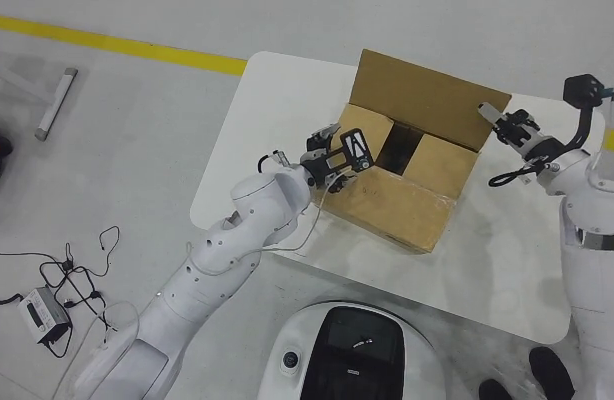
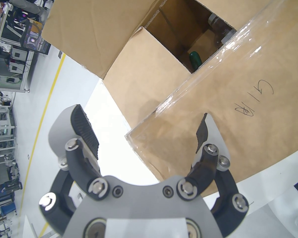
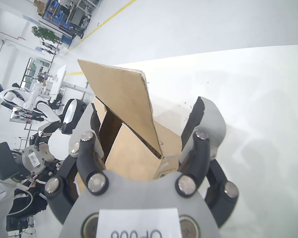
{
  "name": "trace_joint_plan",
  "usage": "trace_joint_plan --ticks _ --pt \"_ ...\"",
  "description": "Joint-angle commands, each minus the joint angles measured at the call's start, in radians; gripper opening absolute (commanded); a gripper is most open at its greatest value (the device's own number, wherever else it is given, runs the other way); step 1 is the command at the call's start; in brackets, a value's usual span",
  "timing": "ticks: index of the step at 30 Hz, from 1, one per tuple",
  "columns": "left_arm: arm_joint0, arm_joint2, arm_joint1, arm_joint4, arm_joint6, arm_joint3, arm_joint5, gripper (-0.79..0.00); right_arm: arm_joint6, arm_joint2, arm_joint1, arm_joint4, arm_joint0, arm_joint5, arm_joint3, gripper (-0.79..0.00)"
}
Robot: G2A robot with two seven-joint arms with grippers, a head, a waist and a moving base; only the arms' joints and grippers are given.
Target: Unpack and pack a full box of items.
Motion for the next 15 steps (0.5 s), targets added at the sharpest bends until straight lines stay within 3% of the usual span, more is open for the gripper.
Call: trace_joint_plan --ticks 1,2,4,6,15 --pt "-0.001 -0.002 -0.001 0.001 -0.002 0.002 0.000 0.000 -0.003 -0.020 -0.002 0.008 0.027 -0.017 0.029 -0.305" --pt "-0.002 -0.004 -0.001 0.002 -0.003 0.004 0.001 0.000 -0.001 -0.029 -0.003 0.005 0.037 -0.027 0.034 -0.382" --pt "-0.002 -0.007 -0.002 0.002 -0.004 0.006 0.002 0.000 0.008 -0.040 -0.003 0.020 0.047 -0.057 0.033 -0.456" --pt "-0.002 -0.010 -0.003 0.002 -0.006 0.007 0.004 0.000 0.028 -0.040 -0.001 0.034 0.046 -0.094 0.024 -0.486" --pt "0.001 -0.019 -0.006 0.003 -0.003 0.018 0.001 0.000 0.137 0.024 0.024 0.090 -0.043 -0.238 -0.119 -0.413"
